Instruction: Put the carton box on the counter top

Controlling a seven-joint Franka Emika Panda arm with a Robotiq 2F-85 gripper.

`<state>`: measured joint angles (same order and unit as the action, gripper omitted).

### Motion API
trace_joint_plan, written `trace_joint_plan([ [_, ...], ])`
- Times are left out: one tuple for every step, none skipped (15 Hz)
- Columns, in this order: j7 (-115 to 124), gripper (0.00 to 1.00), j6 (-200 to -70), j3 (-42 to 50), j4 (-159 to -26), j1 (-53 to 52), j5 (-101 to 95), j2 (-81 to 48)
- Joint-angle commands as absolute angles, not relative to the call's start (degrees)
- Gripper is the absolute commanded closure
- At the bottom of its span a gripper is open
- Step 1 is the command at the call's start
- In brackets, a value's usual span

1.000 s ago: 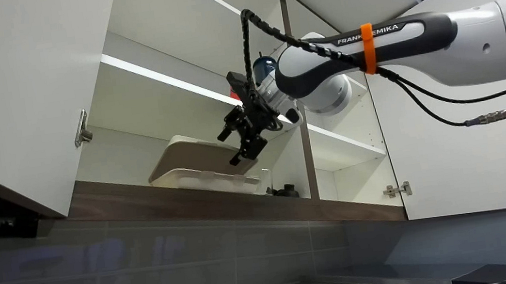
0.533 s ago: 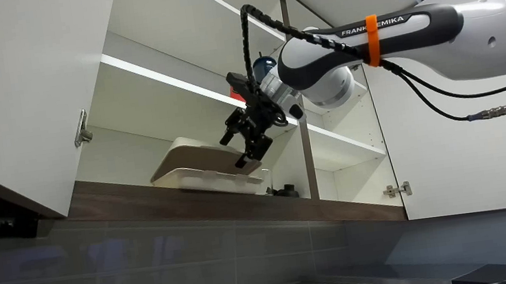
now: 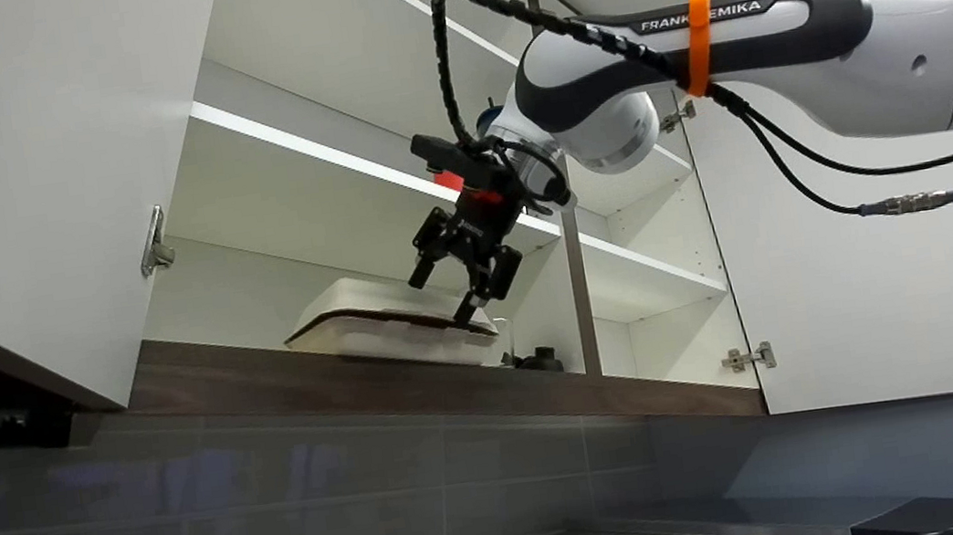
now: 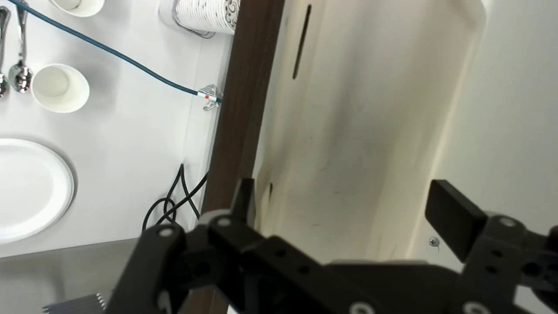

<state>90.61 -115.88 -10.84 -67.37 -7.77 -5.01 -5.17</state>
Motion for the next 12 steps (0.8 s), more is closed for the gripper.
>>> trace_joint_plan([
  [88.0, 0.00, -111.1, -11.3, -61.6, -8.7, -7.0, -7.8],
  [87.3, 0.00, -112.2, -11.2, -61.7, -8.6, -7.6, -7.8],
  [86.3, 0.00, -113.1, -11.1, -61.7, -8.2, -7.1, -7.8],
  [85.4, 0.00, -114.0, -10.9, -61.9, -7.9, -6.5, -7.7],
  [84.5, 0.00, -115.0, -10.6, -62.2, -7.4, -6.1, -7.5],
  [83.4, 0.00, -116.1, -10.3, -62.8, -6.9, -5.4, -7.1],
  [82.2, 0.00, -117.2, -10.0, -63.2, -6.4, -4.6, -6.9],
  [81.2, 0.00, -117.7, -9.8, -63.2, -6.0, -4.1, -6.8],
  [79.5, 0.00, -118.0, -9.5, -63.8, -5.4, -2.9, -6.5],
  [78.1, 0.00, -117.5, -9.5, -63.4, -4.9, -1.8, -6.5],
  [75.6, 0.00, -116.8, -9.4, -63.5, -4.2, 0.1, -6.2],
  [73.8, 0.00, -116.5, -9.3, -63.4, -3.7, 1.2, -6.0],
])
